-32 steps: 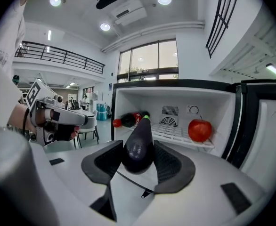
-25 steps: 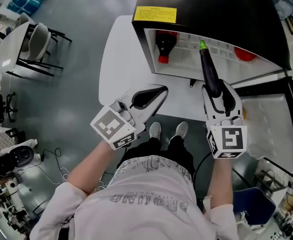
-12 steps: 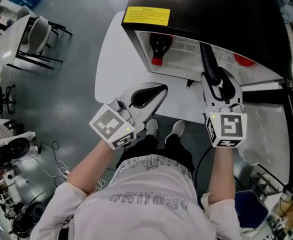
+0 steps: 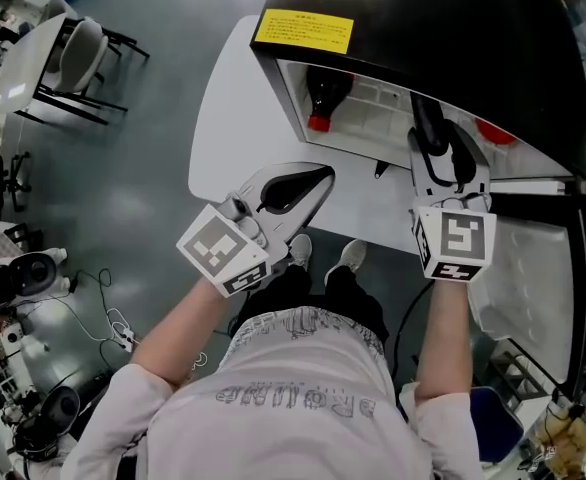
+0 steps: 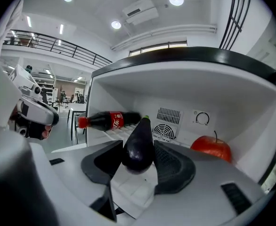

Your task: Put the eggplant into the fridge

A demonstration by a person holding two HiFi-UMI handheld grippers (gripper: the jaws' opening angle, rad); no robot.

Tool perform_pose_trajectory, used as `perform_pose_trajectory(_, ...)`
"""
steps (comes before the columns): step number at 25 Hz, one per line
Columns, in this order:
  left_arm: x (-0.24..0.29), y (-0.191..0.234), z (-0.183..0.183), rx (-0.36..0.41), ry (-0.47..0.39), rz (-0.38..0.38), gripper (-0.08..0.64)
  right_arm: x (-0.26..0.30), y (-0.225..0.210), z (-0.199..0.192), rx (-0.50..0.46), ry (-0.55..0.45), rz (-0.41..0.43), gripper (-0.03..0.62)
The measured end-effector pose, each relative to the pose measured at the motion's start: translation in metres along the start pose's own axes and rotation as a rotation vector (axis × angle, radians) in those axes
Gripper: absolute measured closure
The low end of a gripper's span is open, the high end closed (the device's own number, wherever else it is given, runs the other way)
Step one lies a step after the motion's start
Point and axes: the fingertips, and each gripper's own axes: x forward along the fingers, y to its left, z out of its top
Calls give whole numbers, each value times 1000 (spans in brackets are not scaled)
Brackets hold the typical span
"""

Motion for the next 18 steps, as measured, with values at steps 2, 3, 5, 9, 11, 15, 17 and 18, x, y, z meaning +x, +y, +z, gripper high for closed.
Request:
perform_pose_trajectory(2,0,1,-2,-6,0,7,552,5,-2,-1,0,1,3,394)
perform_pose_trajectory(3,1,1,-4,-9,2,9,552,7,-3,-2,0,2,3,394)
perform_pose_trajectory(5,2,1,-6,-14,4,15,552,11,-6,-3,0,3,0,394)
perform_pose_trajectory(9,5,1,-8,-19,5,22,552,20,-11,-3,-14,7,-13,394)
perform_pose_trajectory(11,7,0,-9,-22,5,22,552,23,-12,-2,-24,7,-17,394)
perform_pose_trajectory(15,9,-3,-11,-28,5,23,552,29,-14,1,-39,2,-15,394)
perform_pose_trajectory(17,10,-4,-12,-32,2,25,552,31,-14,-2,-43,10,-13,394)
perform_pose_trajectory(18,10,-4,-12,-34,1,26,552,32,-15,-6,-42,17,-13,394)
